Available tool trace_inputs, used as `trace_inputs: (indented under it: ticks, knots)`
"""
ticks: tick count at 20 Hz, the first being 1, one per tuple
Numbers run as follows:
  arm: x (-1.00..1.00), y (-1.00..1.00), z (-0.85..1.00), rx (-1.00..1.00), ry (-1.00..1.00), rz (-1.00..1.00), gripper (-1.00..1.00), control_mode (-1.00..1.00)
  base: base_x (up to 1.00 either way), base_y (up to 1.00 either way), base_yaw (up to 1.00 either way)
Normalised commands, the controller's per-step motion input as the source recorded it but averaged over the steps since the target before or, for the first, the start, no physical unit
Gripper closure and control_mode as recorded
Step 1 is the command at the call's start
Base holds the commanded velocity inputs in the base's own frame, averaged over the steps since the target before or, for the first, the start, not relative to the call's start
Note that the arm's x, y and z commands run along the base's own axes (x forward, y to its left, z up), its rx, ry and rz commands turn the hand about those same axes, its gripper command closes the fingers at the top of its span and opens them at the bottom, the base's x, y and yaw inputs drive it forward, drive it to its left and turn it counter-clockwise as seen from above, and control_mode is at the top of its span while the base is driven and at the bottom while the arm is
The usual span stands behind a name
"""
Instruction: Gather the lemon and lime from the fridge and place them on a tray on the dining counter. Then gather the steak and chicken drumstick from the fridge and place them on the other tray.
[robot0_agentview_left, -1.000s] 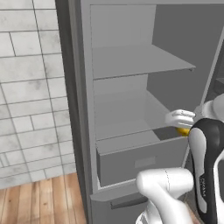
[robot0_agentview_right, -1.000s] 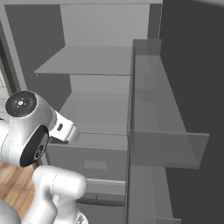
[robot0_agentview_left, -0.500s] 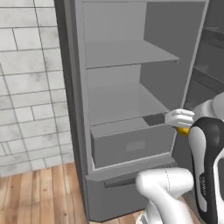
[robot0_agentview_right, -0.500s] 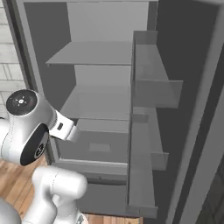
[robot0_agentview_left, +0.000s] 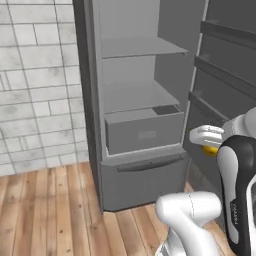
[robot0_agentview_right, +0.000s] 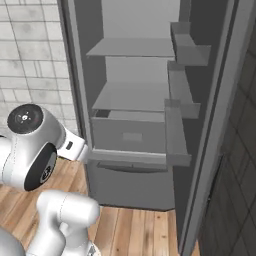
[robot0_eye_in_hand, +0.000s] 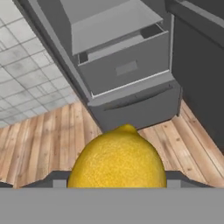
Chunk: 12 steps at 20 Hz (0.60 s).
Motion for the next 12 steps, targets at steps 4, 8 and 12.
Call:
trace_inputs:
  ticks: [4,8,12]
  knots:
    - [0.00,0.00,0.00,0.00,0.00,0.00,1.00,1.00,-1.00,0.52,0.21]
    - [0.00,0.00,0.00,0.00,0.00,0.00,1.00,1.00,-0.91,0.58,0.29]
    - [0.00,0.00,0.00,0.00,0.00,0.00,1.00,1.00,-0.81,0.52,0.35]
